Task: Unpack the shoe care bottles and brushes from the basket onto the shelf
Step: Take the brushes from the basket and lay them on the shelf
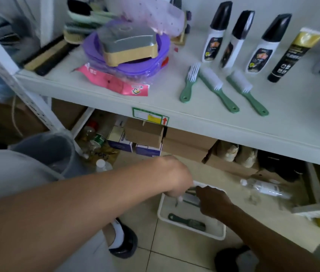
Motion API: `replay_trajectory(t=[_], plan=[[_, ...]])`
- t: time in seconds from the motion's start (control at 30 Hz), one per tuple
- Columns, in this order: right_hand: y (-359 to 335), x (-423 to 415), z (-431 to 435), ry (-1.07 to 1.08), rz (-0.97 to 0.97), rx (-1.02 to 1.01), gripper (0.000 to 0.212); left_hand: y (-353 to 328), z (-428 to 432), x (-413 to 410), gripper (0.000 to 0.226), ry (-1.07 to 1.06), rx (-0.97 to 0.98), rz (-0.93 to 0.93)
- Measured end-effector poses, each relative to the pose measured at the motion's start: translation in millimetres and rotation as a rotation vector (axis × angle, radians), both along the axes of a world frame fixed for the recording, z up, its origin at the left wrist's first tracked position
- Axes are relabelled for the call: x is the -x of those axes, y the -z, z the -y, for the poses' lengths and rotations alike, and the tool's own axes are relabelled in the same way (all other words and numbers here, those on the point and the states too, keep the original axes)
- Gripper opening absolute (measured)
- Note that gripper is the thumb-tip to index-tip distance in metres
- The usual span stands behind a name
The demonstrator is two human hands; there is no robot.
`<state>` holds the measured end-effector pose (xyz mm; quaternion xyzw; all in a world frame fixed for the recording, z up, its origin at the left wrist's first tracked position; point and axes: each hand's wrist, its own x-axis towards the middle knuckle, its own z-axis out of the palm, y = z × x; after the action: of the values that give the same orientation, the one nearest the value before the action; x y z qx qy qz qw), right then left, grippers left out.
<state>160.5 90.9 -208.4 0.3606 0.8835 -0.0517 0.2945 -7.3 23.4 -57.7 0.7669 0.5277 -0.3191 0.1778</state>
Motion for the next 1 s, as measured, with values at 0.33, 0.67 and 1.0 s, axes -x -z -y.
replay_trajectory(t=[0.33, 0.67, 1.0], plan=[[-204, -35, -15, -0.048, -0.209, 0.018, 0.039, -7, 0, 26, 0.024, -0.055, -0.047, 0.089], [-268, -34, -131, 0.229, -0.737, -0.275, 0.043, -28, -9, 26, 0.053, -0.13, -0.039, 0.143], [-242, -26, -210, 0.453, -0.668, -0.315, 0.047, -47, -22, 3, 0.059, -0.073, -0.428, 0.335]])
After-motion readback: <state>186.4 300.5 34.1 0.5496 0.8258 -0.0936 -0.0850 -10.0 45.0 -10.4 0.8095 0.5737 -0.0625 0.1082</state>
